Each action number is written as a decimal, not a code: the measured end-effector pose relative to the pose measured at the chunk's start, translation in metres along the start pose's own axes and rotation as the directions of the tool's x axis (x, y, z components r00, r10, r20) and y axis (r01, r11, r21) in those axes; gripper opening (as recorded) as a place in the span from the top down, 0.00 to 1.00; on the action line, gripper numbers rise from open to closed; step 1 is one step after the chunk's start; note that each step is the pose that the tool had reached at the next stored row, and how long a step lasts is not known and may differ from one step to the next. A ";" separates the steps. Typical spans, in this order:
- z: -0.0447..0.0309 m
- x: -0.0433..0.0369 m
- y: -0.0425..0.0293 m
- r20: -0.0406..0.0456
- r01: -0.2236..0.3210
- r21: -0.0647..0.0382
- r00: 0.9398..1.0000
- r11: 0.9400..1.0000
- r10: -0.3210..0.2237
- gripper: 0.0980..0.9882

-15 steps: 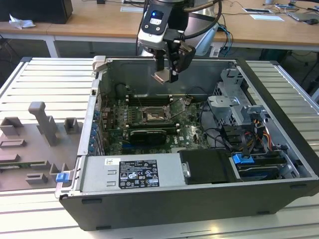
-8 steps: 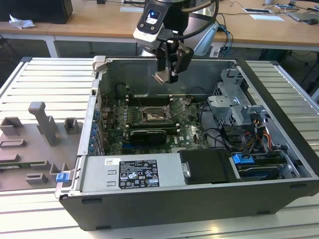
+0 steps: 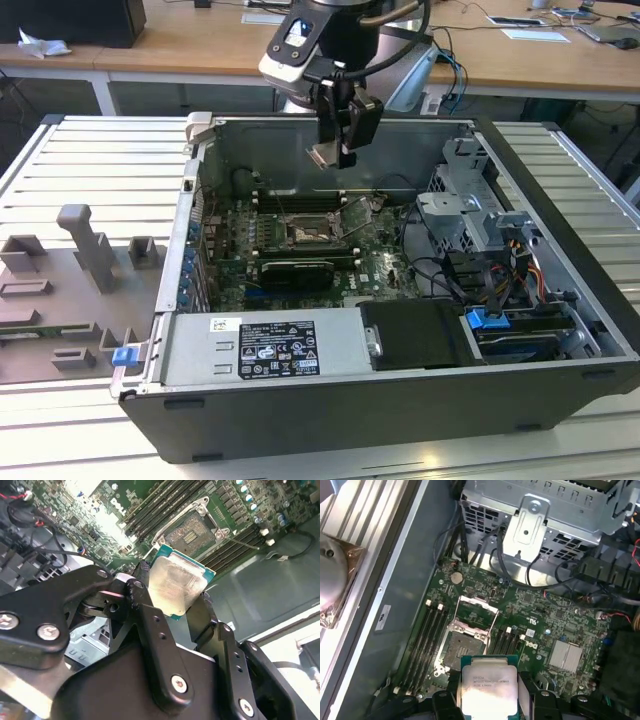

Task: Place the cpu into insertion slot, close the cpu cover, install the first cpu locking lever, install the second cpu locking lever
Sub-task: 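Place the cpu into insertion slot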

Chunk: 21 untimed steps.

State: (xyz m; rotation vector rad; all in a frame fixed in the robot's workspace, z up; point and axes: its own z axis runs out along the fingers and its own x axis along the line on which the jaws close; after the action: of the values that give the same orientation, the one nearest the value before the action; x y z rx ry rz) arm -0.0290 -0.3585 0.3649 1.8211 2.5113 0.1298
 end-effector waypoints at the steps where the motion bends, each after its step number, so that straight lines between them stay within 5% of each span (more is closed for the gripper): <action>1: 0.0001 0.0000 0.0000 0.001 -0.014 0.000 1.000 1.000 0.014 0.51; 9: 0.0013 0.0000 -0.0001 0.011 -0.126 -0.003 0.992 0.992 0.126 0.51; 12: 0.0056 -0.0001 -0.0005 0.018 -0.200 -0.006 0.980 0.980 0.200 0.51; 13: 0.0092 -0.0002 -0.0008 0.021 -0.243 -0.007 0.970 0.970 0.243 0.51; 15: 0.0141 -0.0002 -0.0012 0.024 -0.275 -0.009 0.961 0.961 0.275 0.51; 21: 0.0294 -0.0001 -0.0025 0.026 -0.294 -0.010 0.955 0.956 0.294 0.51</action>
State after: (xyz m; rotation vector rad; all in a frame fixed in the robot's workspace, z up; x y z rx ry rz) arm -0.0290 -0.3580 0.3354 2.1675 2.2027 0.1192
